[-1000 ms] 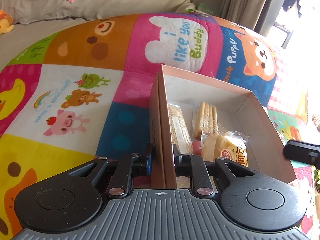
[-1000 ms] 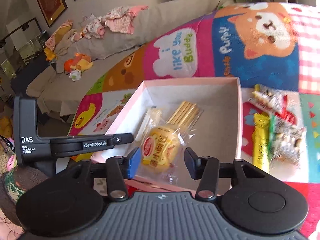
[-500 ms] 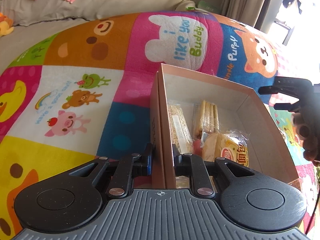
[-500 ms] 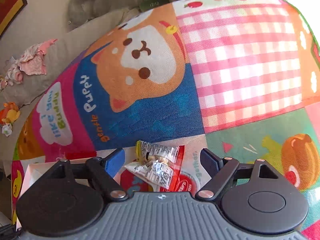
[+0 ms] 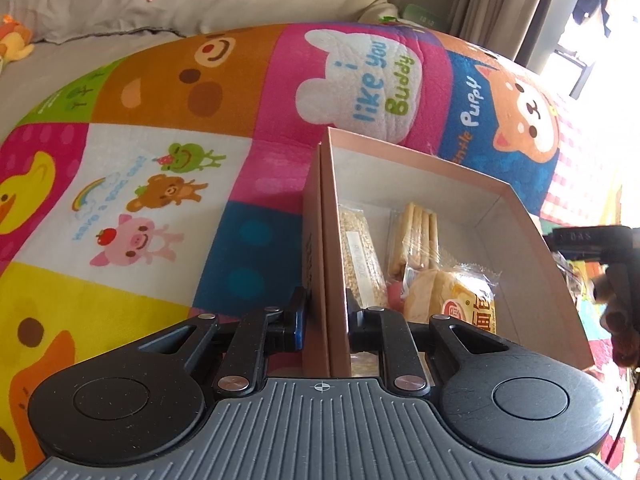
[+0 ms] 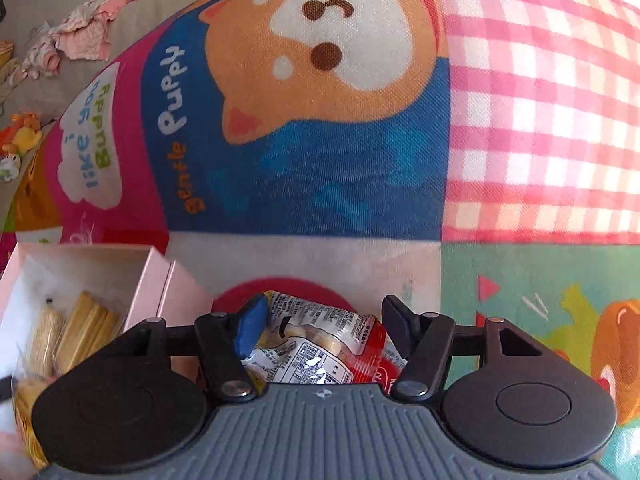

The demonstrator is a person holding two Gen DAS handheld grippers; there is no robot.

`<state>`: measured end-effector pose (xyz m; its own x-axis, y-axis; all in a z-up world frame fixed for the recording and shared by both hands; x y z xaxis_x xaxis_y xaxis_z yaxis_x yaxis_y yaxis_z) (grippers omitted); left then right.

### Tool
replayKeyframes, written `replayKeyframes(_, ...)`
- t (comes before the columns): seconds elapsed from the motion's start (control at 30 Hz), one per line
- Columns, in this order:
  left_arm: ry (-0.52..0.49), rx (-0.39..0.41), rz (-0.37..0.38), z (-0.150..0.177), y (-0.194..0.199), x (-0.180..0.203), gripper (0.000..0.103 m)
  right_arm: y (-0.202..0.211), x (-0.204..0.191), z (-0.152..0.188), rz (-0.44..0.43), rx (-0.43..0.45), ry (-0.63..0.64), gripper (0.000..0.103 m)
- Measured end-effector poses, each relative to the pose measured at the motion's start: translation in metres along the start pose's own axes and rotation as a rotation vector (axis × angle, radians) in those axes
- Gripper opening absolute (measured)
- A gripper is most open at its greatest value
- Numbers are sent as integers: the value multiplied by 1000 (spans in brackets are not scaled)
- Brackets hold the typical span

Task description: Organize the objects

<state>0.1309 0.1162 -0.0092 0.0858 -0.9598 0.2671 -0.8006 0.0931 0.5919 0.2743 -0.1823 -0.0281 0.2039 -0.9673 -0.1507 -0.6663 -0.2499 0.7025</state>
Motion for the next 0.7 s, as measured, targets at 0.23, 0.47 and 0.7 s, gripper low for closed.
replayKeyframes(0.23,5,2,-3,-1,1,-1,20,60,22,46,-9,-9,-52,60)
replayKeyframes(0.47,-4,1,-8,0,1,0,20,124,20,97,-74,8,-105,63)
replayKeyframes(0.7,-5,-18,-20,5,-1,0,19,203,-21,123,-93,144,142,86)
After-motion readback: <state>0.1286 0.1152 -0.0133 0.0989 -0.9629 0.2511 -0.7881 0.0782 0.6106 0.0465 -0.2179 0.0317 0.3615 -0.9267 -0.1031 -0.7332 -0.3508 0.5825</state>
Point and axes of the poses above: each gripper's, at about its wrist camera, not at the fingertips, and y roughly against the way its jaws point, x to its right, z to its underside, the point moved 6 cm from there along -y, roughly the way its jaws point, and after that the axes turned 10 degrees about x, right-handed, at the moved point
